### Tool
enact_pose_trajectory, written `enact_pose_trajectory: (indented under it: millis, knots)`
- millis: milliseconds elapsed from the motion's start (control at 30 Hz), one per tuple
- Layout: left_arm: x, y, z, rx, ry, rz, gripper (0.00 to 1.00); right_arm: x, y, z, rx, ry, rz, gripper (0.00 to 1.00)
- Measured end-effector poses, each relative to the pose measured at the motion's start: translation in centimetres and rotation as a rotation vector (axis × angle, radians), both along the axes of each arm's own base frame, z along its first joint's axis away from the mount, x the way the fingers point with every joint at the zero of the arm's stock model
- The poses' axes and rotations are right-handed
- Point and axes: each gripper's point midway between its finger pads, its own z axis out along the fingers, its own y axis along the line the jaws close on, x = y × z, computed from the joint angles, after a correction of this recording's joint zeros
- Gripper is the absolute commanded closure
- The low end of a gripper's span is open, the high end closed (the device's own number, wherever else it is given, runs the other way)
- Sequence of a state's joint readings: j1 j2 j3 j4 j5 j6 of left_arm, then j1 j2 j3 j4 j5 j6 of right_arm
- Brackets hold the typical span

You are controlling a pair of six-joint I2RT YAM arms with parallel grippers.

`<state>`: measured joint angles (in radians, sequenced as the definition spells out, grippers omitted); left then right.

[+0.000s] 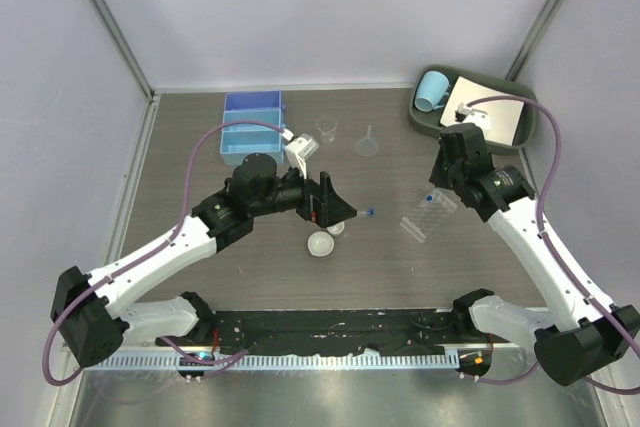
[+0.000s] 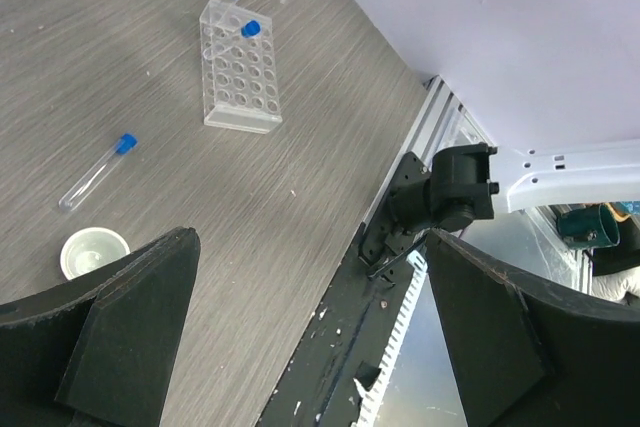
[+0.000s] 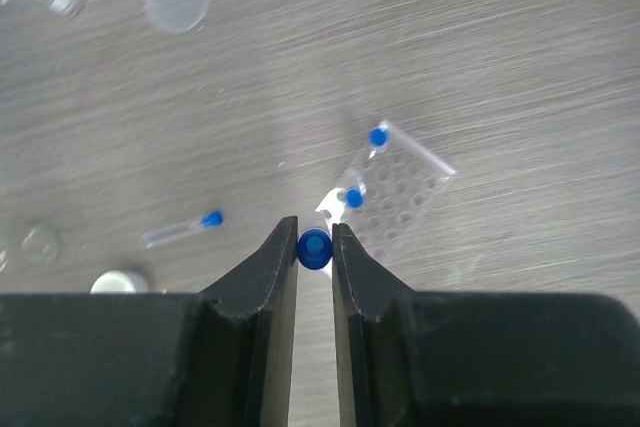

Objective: Organize the chemistry lab equipment

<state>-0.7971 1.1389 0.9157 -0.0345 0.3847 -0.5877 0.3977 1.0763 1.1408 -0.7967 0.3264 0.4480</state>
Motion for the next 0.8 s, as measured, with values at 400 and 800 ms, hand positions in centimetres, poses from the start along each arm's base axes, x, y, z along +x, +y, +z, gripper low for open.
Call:
enact_pose_trajectory:
  millis: [400, 800]
  knots:
    - [0.1, -0.1, -1.3, 0.022, 0.026, 0.0, 0.0, 1.0, -4.9, -2.5, -0.101, -0.028, -0.241, 0.99]
    - [0.1, -0.1, -1.9, 0.024, 0.027, 0.0, 0.0, 1.2, -5.4, -6.4, -0.116, -0.021, -0.277, 0.99]
